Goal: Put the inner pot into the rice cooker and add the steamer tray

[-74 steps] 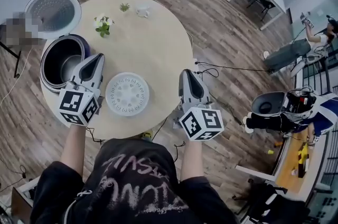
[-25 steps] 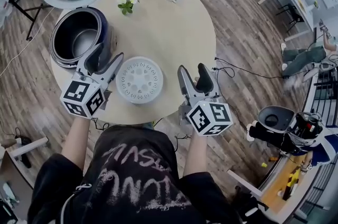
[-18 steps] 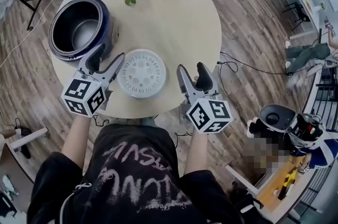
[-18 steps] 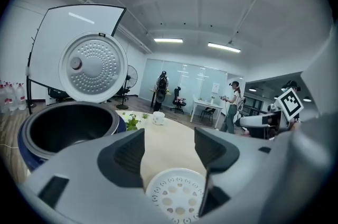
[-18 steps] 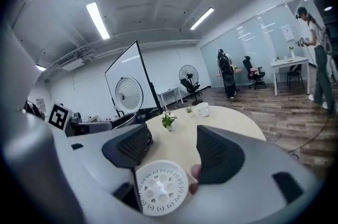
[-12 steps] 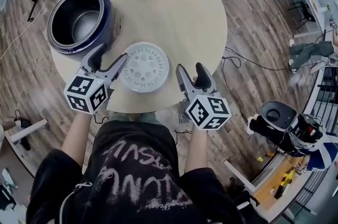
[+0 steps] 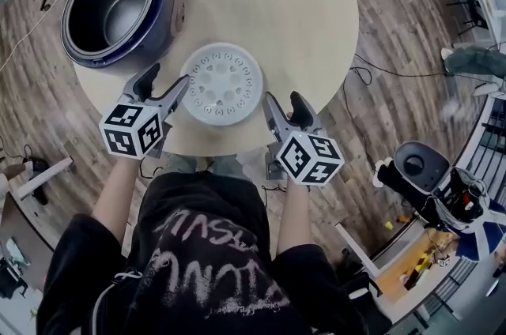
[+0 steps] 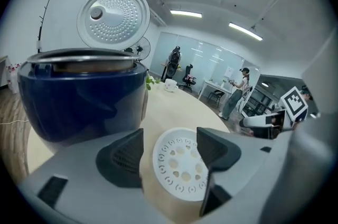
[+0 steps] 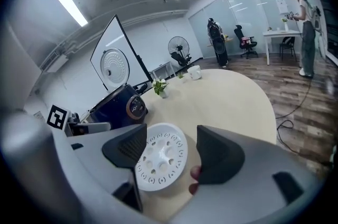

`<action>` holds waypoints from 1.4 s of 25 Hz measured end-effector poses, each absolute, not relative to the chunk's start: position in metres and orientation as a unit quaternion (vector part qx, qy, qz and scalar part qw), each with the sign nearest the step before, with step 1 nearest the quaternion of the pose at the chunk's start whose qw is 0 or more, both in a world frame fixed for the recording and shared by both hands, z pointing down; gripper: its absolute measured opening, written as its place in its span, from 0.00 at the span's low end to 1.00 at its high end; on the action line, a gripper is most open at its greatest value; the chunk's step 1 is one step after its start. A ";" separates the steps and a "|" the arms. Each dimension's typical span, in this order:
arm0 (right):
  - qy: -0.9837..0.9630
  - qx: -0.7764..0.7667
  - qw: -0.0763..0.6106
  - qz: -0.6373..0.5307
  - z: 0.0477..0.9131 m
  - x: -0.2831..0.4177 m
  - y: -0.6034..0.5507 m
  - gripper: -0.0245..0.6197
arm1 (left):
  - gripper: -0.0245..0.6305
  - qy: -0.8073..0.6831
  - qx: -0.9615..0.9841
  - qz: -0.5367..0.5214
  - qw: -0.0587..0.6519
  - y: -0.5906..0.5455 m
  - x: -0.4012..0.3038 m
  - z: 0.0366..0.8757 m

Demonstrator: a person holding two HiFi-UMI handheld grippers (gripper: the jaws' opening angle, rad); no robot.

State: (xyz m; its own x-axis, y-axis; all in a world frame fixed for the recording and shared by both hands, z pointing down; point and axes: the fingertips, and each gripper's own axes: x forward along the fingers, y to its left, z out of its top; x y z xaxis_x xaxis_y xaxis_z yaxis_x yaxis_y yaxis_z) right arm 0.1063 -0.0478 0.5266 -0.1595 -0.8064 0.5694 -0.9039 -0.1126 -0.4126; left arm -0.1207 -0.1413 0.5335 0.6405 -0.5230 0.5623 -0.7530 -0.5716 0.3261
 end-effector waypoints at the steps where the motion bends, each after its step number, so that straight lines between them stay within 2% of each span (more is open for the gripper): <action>1: -0.660 0.644 0.067 0.381 0.532 0.105 -0.048 0.51 | 0.53 -0.369 0.860 0.214 0.280 -0.141 -0.121 0.540; 11: -0.635 0.633 0.099 0.431 0.591 0.092 -0.036 0.49 | 0.53 -0.358 0.840 0.257 0.316 -0.127 -0.130 0.596; 23: -0.618 0.625 0.104 0.465 0.637 0.081 -0.036 0.47 | 0.51 -0.358 0.823 0.291 0.330 -0.131 -0.130 0.640; 29: -0.611 0.622 0.102 0.478 0.649 0.080 -0.040 0.44 | 0.42 -0.364 0.813 0.295 0.345 -0.130 -0.126 0.651; 35: -0.607 0.624 0.106 0.481 0.655 0.080 -0.039 0.33 | 0.28 -0.367 0.807 0.293 0.358 -0.129 -0.125 0.654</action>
State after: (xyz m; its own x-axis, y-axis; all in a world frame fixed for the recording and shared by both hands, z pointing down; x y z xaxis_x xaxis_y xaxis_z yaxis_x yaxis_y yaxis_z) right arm 0.0804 -0.0393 0.6548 -0.1997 -0.6545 0.7292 -0.8590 -0.2412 -0.4517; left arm -0.1250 -0.1293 0.6544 0.5589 -0.3839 0.7350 -0.8023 -0.4745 0.3622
